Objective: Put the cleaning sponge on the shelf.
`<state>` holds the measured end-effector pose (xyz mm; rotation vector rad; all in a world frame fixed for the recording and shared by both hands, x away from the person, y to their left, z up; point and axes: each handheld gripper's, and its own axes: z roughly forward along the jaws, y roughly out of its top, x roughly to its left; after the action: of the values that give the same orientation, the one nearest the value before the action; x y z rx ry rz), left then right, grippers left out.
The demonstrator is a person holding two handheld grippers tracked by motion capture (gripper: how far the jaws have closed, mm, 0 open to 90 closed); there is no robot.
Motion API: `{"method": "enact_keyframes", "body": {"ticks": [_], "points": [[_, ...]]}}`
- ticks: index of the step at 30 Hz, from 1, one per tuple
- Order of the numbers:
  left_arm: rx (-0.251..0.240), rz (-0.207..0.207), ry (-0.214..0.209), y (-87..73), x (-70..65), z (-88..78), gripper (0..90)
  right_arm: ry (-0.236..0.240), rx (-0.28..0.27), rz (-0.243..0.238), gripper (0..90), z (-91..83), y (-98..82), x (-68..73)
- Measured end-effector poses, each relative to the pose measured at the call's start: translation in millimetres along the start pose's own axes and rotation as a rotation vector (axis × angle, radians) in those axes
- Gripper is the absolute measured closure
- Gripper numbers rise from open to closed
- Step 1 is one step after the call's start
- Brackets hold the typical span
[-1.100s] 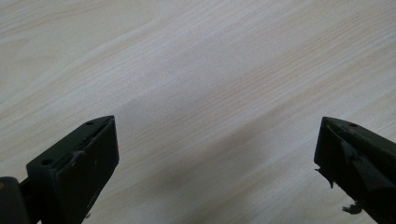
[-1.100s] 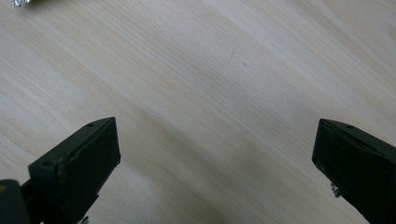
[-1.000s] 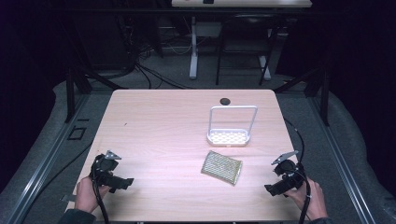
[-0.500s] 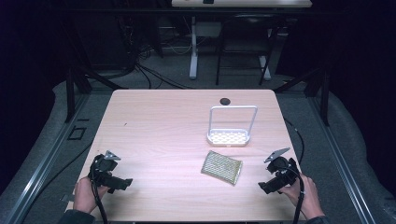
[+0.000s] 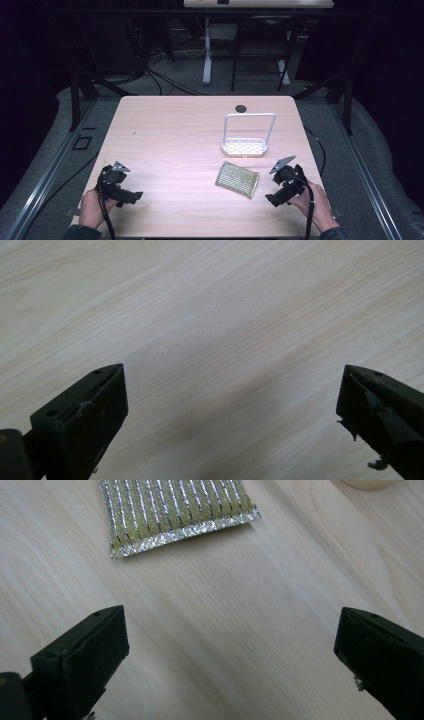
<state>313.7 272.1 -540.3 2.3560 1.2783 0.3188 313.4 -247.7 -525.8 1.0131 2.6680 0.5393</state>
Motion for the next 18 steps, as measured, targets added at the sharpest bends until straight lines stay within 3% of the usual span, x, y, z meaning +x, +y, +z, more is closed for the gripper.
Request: {"method": "enact_keyframes", "body": {"ticks": [5,13,18], "points": [[-0.002,0.001,0.000,0.6,-0.2,0.8,0.2,0.026,-0.007,-0.059,0.1,5.1,13.3,4.8],[-0.016,-0.006,0.002,0.0,2.8,-1.2,0.1,0.049,0.002,-0.116,0.0,15.1,32.1,9.5],[-0.014,0.011,0.000,1.1,-1.0,0.0,0.1,0.082,0.000,-0.166,0.0,23.9,48.7,8.6]]}}
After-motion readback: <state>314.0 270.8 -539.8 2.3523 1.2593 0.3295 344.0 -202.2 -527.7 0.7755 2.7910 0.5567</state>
